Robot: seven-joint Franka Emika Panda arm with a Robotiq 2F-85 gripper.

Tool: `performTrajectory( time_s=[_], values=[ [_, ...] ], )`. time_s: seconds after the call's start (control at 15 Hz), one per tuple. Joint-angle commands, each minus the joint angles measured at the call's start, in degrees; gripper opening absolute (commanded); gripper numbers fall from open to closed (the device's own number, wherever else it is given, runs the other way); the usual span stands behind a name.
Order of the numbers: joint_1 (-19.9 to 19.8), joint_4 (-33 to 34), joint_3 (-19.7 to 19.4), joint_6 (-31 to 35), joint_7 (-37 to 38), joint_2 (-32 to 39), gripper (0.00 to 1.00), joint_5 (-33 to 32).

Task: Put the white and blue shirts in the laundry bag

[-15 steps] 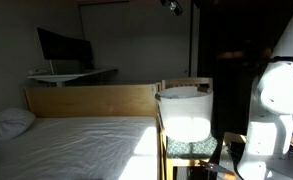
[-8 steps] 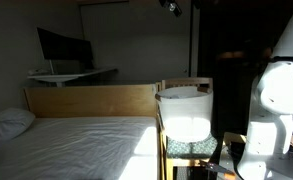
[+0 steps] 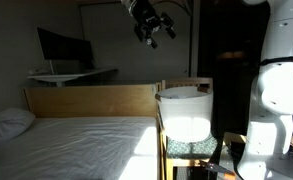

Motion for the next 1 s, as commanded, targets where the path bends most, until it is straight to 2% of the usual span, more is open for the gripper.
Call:
performTrajectory(
  time_s=[0.0, 0.13, 0.2, 0.33, 0.93],
  values=[
    [3.4, 6.2, -1.5, -0.7, 2.1, 11.3, 1.00, -1.8],
    [4.7, 8.8, -3.5, -1.2, 5.4, 15.7, 1.00, -0.1],
    [5.2, 4.5, -4.2, 0.2, 1.9, 11.6, 1.00, -0.6],
    [6.2, 6.8, -5.2, 0.1, 3.1, 15.5, 1.00, -0.5],
    [6.3, 9.1, -5.4, -0.6, 3.4, 16.4, 1.00, -0.5]
  ],
)
